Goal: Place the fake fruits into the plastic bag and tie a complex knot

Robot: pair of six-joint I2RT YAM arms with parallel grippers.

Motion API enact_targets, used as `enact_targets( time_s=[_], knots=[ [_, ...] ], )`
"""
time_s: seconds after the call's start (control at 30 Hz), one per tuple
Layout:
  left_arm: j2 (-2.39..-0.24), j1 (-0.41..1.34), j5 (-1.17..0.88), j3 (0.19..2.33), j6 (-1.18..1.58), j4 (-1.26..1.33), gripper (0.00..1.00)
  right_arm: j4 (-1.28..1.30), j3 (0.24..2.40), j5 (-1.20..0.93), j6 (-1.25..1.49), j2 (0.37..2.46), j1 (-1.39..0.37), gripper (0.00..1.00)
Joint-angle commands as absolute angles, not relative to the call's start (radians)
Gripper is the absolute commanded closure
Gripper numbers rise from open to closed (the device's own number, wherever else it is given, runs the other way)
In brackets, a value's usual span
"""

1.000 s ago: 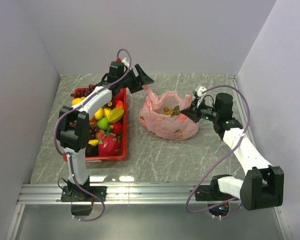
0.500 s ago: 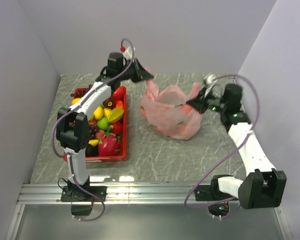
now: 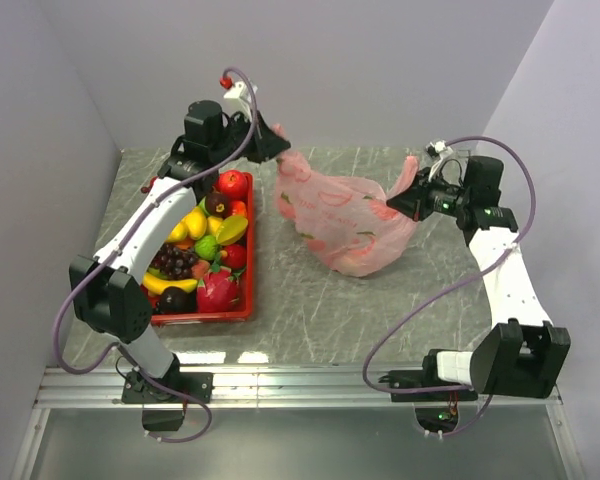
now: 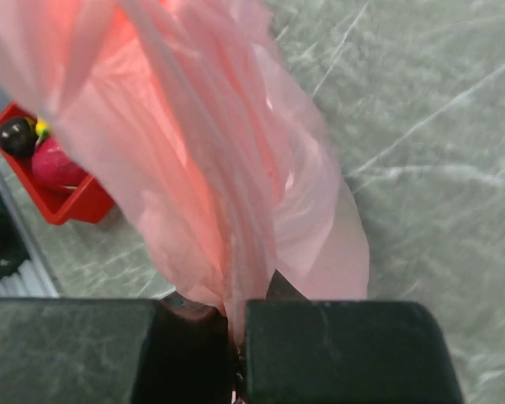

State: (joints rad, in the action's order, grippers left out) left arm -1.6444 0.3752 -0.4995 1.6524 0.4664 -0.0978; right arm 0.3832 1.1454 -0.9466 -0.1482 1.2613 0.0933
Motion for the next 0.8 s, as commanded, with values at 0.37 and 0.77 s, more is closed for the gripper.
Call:
enact_targets(
  time_s=[0.37,0.77],
  knots=[
    [-1.635,0.354,-0.339,1.385,0.175,-0.256,1.0,0.227,1.034,-0.919,-0.054,1.293,0.106,1.0],
    [-1.535,0.366,-0.834,1.592,-0.118,-0.245,0.01,0.192,1.002,-0.942,-0.02,1.183,0.066,1.0]
  ],
)
